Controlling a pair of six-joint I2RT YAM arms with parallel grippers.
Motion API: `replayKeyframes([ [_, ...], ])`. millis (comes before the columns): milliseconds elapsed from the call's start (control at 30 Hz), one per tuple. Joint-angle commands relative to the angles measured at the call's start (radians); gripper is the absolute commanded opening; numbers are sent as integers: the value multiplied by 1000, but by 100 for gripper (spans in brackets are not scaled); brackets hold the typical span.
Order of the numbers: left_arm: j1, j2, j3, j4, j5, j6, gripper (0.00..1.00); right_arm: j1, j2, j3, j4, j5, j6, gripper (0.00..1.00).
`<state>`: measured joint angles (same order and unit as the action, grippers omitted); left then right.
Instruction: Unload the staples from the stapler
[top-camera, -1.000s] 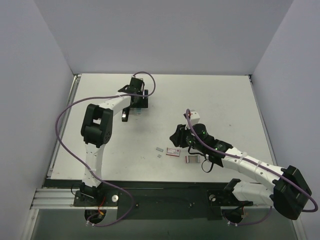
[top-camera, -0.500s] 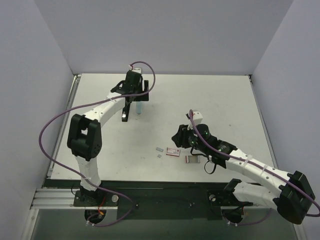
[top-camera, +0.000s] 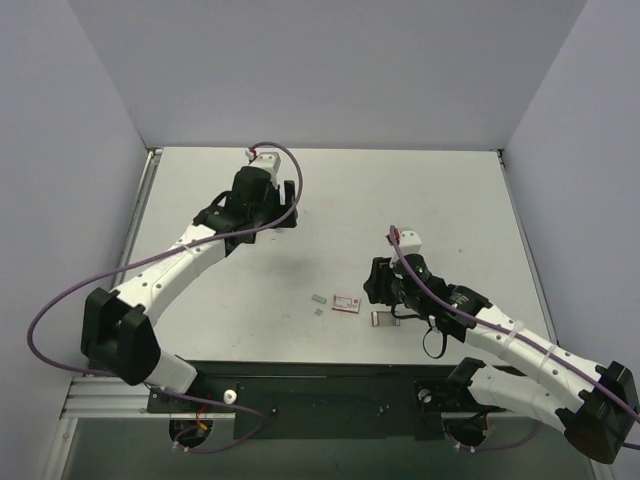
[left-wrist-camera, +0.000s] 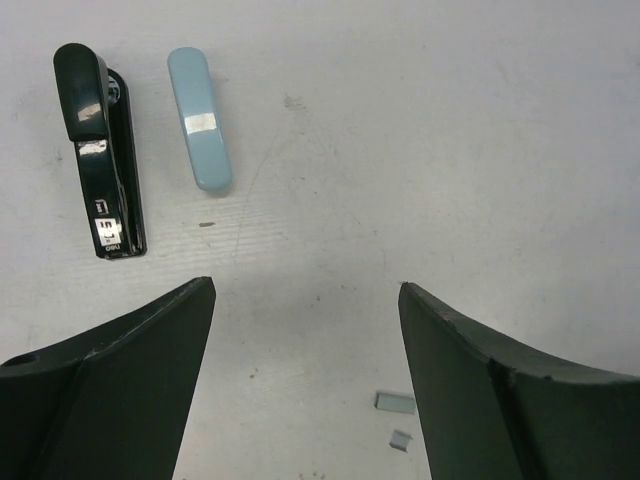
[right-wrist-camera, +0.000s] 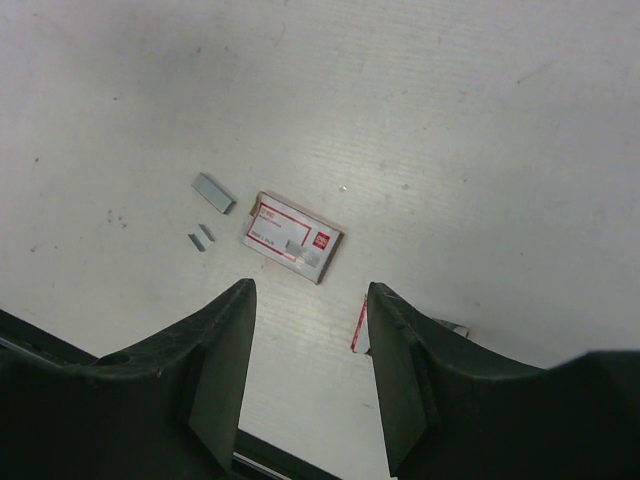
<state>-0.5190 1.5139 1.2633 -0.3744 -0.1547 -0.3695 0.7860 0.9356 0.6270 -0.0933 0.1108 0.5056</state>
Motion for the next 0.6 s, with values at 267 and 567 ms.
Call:
replayKeyframes([
  [267,-81,-334,-59,-215,72,38,85,13,28,-39,-241,24,109,48],
  [567,-82,-432,-180,-192,122,115,85,174,208,89,-214,44,99,49],
])
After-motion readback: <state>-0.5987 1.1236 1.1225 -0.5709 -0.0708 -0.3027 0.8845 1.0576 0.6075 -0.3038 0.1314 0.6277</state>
